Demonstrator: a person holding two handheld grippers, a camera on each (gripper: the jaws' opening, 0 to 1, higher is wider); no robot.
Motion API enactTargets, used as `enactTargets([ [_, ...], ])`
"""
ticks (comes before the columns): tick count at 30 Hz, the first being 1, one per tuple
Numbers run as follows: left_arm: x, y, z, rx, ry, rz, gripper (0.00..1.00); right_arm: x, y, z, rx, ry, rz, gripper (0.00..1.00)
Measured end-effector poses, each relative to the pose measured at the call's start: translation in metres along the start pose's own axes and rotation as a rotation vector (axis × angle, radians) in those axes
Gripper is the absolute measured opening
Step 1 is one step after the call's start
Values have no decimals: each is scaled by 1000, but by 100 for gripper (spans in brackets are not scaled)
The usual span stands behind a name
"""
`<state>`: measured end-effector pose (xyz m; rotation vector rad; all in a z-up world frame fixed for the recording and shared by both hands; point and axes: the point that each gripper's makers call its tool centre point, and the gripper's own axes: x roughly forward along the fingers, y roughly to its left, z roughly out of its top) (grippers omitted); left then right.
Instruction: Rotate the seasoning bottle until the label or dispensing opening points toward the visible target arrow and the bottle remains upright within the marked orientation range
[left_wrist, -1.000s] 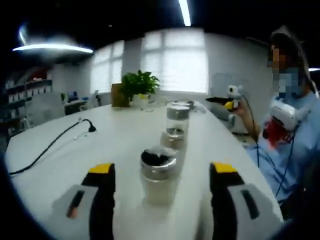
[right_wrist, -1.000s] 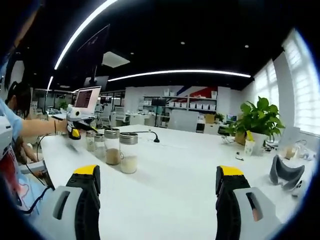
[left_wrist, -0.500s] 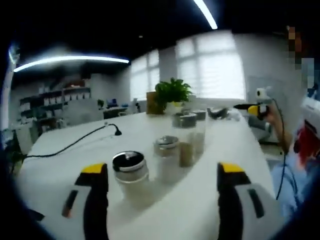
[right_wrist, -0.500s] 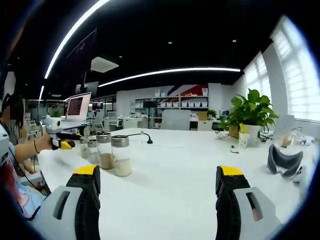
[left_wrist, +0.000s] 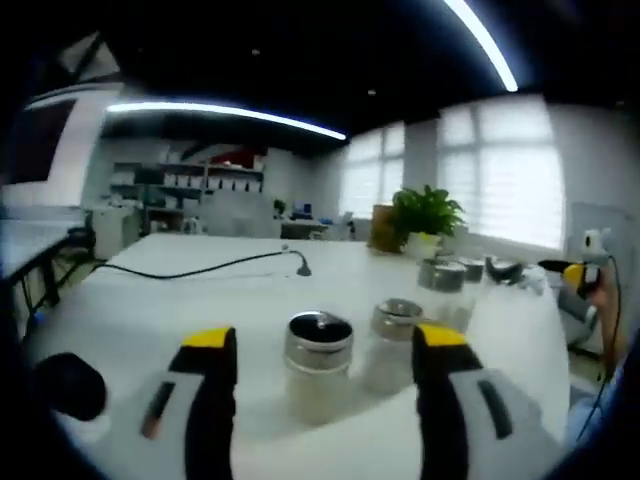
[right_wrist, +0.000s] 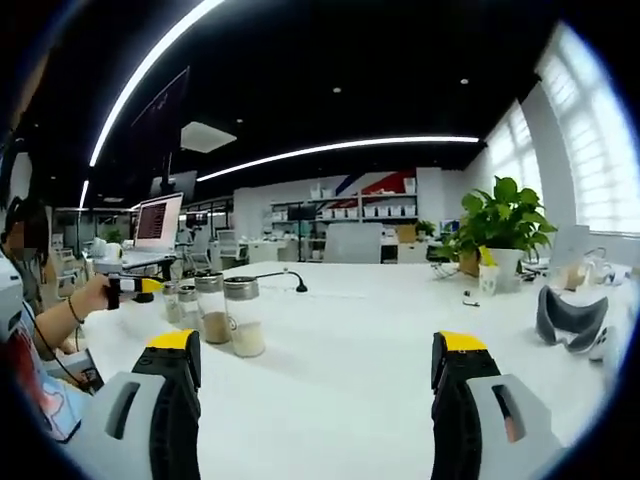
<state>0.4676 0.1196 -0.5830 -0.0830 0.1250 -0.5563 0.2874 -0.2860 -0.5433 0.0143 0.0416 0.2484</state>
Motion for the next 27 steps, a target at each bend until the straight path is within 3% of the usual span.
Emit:
enactTargets([
  [5,11,-11,3,-56,-4,-16,75,0,0,-1,-4,5,-2,99],
  [8,12,-7,-3,-8,21,41,69,0,-2,-1,-3,6,-2,99],
  [12,13,-4,-6,-10,25,54,58,0,-2,-2,-6,11,-2,99],
  [15,14,0,-3,68,9,89,53,-1,-2,-2,-5,12,-1,99],
  [20,18,-5,-10,38,36,66,51,0,-3,-3,-8,19,-6,99],
  [23,19,-3,-14,76,45,84,42,1,-3,-5,-3,25,-2,99],
  [27,19,-8,-15,67,42,58,35,1,-3,-5,-3,25,-1,99],
])
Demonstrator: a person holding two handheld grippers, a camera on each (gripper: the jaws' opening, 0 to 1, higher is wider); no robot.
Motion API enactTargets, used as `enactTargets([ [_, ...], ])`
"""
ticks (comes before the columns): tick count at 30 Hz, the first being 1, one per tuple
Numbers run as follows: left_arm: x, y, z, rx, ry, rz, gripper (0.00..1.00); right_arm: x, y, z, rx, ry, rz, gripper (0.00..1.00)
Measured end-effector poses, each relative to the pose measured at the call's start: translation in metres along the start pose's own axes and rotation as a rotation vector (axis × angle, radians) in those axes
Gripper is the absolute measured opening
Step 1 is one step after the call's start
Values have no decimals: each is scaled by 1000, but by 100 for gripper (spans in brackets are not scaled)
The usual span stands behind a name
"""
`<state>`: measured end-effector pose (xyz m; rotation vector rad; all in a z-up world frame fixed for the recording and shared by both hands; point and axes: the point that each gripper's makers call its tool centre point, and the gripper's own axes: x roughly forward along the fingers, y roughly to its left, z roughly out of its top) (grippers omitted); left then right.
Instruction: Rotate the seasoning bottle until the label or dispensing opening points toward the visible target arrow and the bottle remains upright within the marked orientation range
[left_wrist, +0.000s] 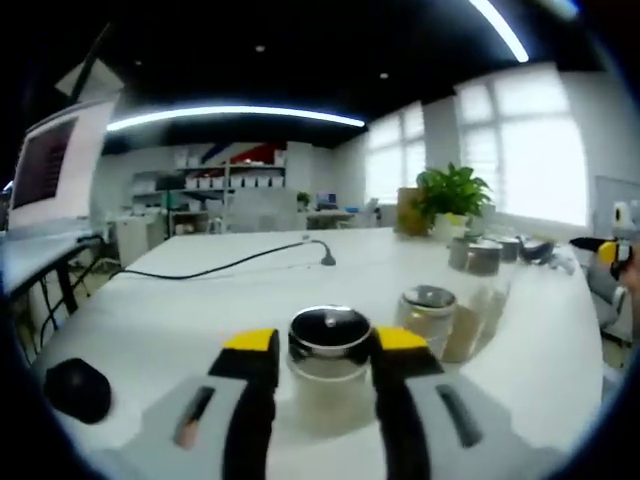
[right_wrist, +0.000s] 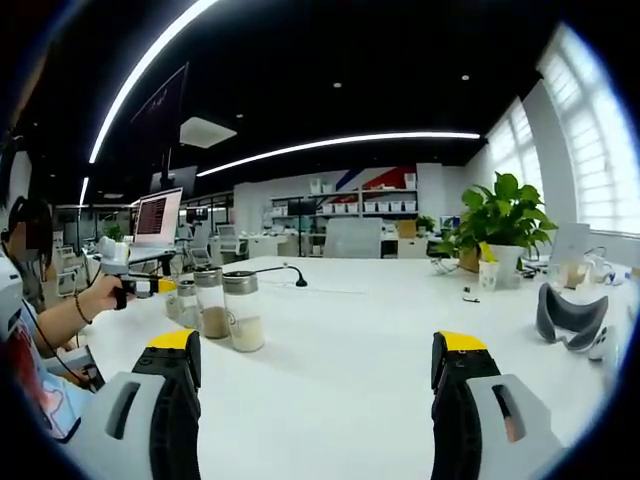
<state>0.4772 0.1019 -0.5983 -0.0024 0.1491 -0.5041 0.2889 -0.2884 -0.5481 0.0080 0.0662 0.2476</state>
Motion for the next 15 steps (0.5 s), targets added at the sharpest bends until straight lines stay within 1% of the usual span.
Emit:
enactTargets([
  [3,0,-1,0,12,-3,2,35,0,-1,0,0,1,-2,99],
  [8,0,-1,1,13,-6,-15,34,0,-1,-1,2,5,-7,99],
  [9,0,-1,1,18,-5,-25,34,0,-1,-1,1,5,-6,99],
  [11,2,-5,1,59,-5,-72,34,0,-1,-1,1,4,-5,99],
  [13,2,-2,1,47,-1,-84,34,0,-1,-1,1,3,-5,99],
  [15,3,-4,1,55,10,-134,34,0,0,-1,3,4,-4,99],
])
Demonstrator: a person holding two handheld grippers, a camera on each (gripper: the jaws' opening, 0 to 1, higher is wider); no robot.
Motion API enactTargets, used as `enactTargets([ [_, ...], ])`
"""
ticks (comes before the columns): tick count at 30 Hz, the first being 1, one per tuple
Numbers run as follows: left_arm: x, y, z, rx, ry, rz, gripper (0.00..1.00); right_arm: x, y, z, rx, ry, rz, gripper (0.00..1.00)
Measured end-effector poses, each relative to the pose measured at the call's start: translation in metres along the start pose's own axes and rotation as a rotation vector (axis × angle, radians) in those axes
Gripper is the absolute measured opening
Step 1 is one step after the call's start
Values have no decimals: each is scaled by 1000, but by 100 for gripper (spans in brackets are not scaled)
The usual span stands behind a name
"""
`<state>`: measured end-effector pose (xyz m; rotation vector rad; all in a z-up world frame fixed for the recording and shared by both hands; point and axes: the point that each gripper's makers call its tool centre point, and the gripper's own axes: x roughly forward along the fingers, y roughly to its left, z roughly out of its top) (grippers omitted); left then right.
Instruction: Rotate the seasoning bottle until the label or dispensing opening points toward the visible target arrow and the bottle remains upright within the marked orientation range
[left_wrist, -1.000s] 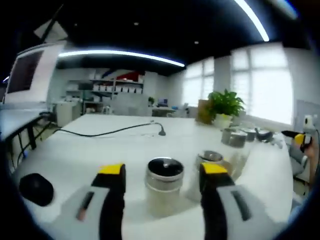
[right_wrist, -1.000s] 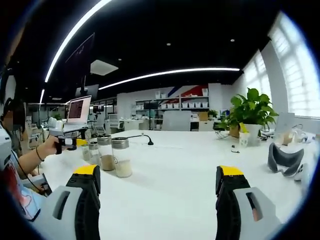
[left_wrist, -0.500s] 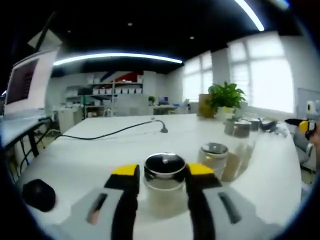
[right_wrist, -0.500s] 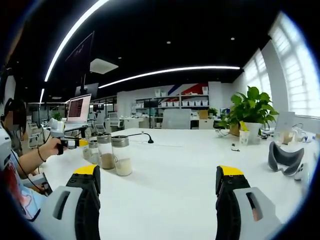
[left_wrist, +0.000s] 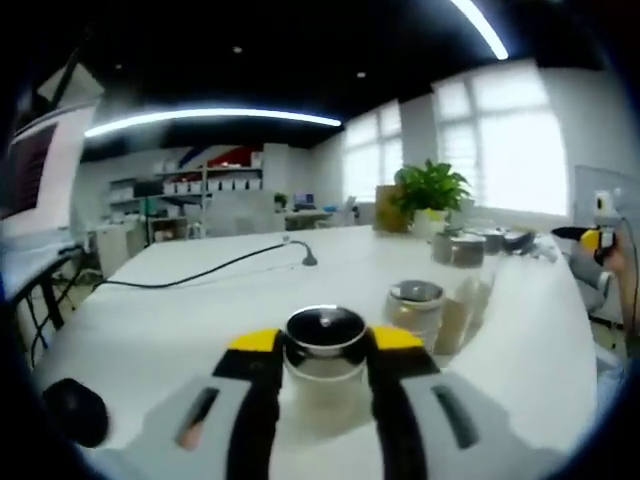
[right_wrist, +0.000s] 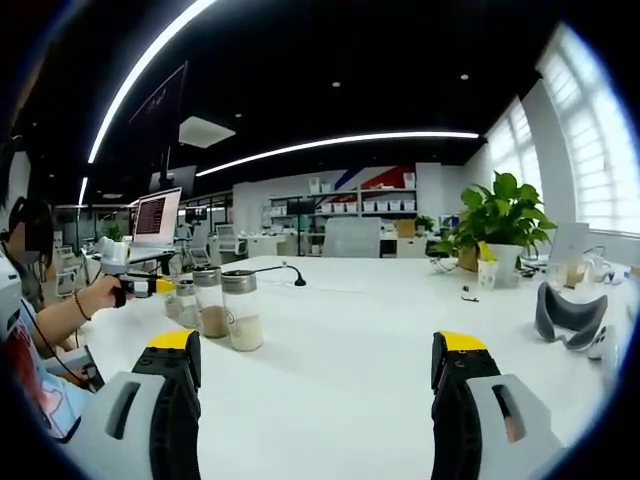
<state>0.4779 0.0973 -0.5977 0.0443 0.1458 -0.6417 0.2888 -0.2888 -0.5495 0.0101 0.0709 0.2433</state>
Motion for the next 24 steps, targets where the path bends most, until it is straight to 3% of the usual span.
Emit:
enactTargets([
  [5,3,-5,0,38,41,-173,34,0,-1,0,-3,1,-5,99],
  [6,3,-5,-1,-4,47,-209,34,0,-1,0,-3,1,-5,98],
  [8,2,-8,-2,58,64,-290,34,0,-1,-1,-1,4,-4,98],
  [18,2,-20,-4,96,120,-577,34,0,6,5,-45,-13,17,98],
  [24,3,-20,-4,134,162,-630,34,-1,5,6,-48,-14,8,99],
])
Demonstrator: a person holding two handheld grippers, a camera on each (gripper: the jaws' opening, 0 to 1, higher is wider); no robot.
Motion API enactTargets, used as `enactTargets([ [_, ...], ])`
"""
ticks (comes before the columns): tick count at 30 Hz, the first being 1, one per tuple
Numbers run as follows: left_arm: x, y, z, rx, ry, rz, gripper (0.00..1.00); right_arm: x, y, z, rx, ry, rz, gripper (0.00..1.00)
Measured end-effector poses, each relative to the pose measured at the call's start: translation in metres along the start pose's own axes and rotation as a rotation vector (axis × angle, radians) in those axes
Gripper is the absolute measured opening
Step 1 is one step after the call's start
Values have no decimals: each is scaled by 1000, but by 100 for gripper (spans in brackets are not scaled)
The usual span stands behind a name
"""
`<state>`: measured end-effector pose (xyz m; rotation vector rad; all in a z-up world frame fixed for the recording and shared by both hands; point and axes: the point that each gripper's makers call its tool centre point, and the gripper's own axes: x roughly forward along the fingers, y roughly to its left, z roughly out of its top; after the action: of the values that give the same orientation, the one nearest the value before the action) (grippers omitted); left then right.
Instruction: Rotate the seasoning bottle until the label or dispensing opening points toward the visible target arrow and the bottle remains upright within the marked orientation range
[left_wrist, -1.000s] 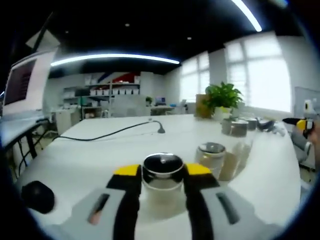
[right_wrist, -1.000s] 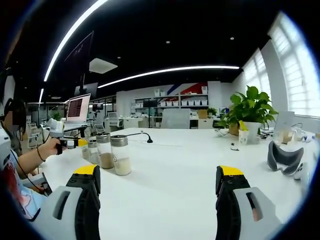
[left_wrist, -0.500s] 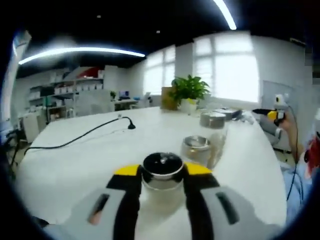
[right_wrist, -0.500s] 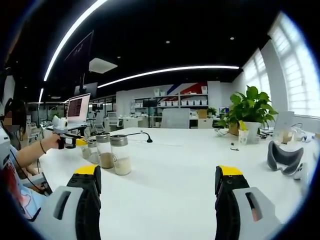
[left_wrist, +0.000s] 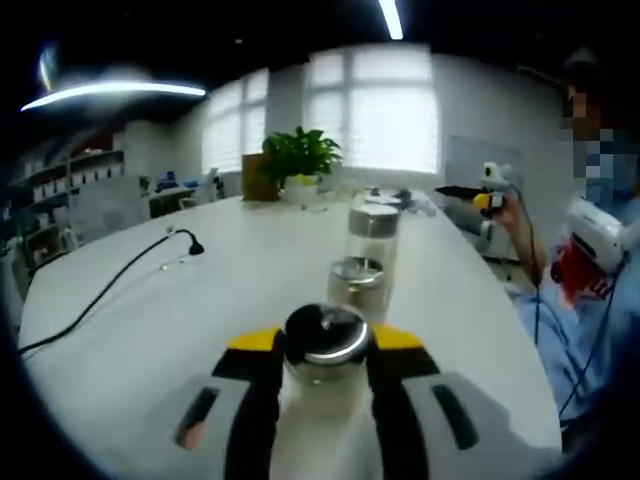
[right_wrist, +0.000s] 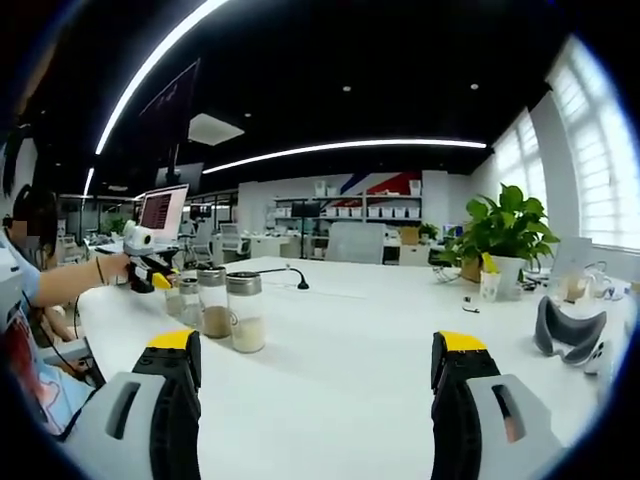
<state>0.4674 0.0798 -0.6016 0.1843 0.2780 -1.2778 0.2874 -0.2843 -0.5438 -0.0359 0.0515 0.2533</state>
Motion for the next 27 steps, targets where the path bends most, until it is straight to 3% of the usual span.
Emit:
enactTargets([
  [7,-1,0,0,3,-33,-32,35,1,-1,-2,6,6,-6,99],
  [14,0,-1,1,-20,-67,-28,35,1,1,-1,6,6,0,99],
  [18,1,-5,1,9,-82,-24,36,2,0,-3,9,13,3,99],
  [20,1,-2,0,3,-73,-6,42,2,0,-3,9,13,3,99],
  [23,2,0,-16,24,0,11,54,3,0,-6,18,25,-4,99],
  [27,-6,9,-16,12,-23,89,62,3,-1,-8,17,40,-9,99],
])
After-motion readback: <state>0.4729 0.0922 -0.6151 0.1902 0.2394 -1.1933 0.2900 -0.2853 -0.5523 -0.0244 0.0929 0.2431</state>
